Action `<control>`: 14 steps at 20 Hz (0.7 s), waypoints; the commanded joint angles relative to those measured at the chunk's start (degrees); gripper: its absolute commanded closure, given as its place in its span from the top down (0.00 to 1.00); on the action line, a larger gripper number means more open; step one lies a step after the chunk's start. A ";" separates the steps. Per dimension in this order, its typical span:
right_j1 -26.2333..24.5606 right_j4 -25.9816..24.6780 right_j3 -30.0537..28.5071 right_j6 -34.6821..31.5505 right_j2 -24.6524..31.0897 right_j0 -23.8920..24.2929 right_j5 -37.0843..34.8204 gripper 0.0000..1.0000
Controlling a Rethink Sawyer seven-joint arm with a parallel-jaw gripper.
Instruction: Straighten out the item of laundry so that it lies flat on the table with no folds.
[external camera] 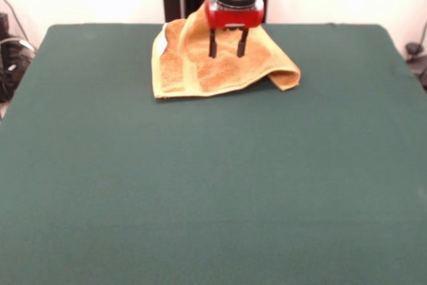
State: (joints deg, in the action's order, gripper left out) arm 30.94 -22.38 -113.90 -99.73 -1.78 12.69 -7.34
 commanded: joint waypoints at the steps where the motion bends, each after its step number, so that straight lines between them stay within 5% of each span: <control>1: 0.44 2.30 1.82 -6.33 2.68 -1.53 -5.57 1.00; 14: -1.75 1.48 1.83 -6.59 2.31 -1.42 -3.69 1.00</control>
State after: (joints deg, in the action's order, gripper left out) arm 31.65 -22.37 -113.90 -99.73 -1.85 12.69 -7.33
